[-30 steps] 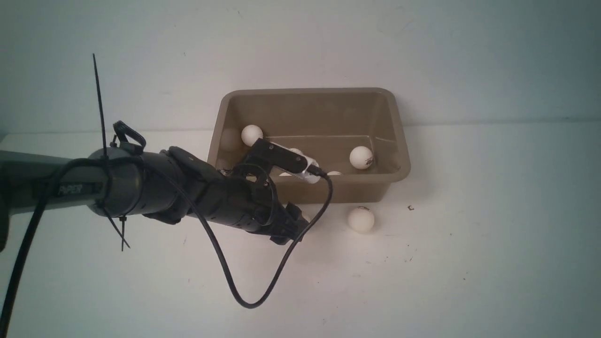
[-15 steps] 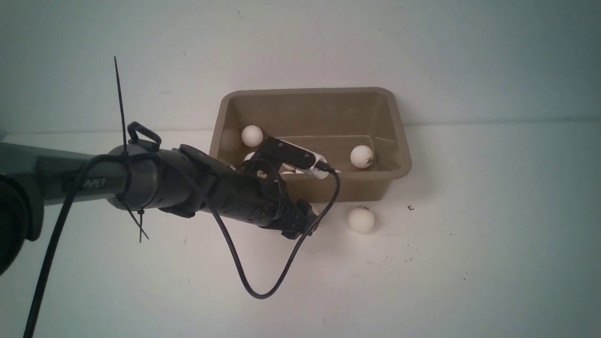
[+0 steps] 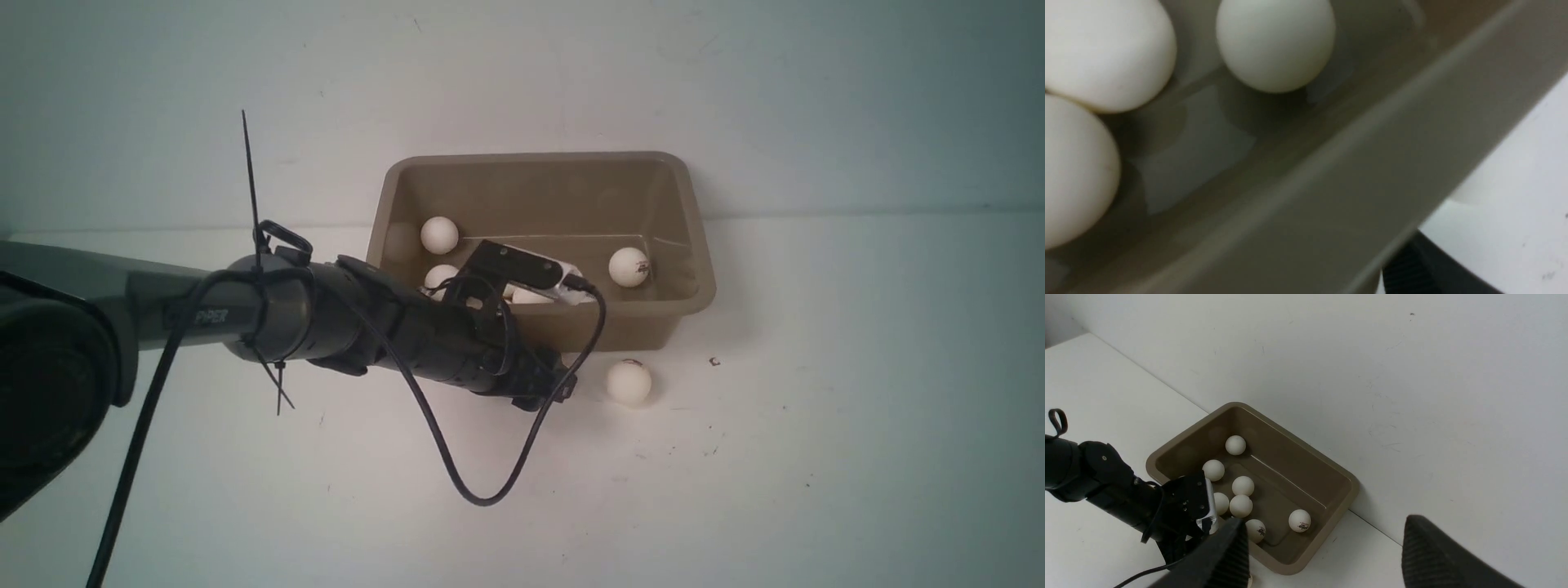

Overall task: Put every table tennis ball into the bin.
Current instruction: Use the left arm to clamp the table tennis ball closest to it

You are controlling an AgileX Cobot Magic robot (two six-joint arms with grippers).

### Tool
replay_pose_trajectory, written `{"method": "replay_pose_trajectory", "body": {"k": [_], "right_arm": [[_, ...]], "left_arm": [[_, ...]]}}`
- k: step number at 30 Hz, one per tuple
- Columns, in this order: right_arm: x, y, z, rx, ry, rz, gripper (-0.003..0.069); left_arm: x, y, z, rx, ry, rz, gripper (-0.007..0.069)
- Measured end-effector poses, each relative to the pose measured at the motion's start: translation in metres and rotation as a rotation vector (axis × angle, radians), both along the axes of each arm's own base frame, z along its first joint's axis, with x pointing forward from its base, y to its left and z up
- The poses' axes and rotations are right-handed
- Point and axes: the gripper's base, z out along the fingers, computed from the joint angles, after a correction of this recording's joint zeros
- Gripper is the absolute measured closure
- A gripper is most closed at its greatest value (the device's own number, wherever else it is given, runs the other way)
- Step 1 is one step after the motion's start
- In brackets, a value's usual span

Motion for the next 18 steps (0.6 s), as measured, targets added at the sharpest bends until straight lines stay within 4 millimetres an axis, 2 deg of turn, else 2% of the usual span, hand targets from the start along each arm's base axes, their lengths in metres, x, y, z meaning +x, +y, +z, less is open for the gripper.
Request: {"method": "replay_pose_trajectory", "body": {"k": [2, 4, 18], "right_arm": [[0.000, 0.000, 0.000, 0.000, 0.000, 0.000, 0.0198], [0.000, 0.000, 0.000, 0.000, 0.000, 0.000, 0.0198], [0.000, 0.000, 0.000, -0.001, 0.000, -0.001, 0.0198]], "left_arm": [[0.000, -0.002, -0.001, -0.003, 0.003, 0.002, 0.0222], [0.001, -0.007, -0.002, -0.015, 0.006, 0.007, 0.0268], [-0.003, -0.012, 0.003, -0.007, 0.008, -0.014, 0.0270]]}}
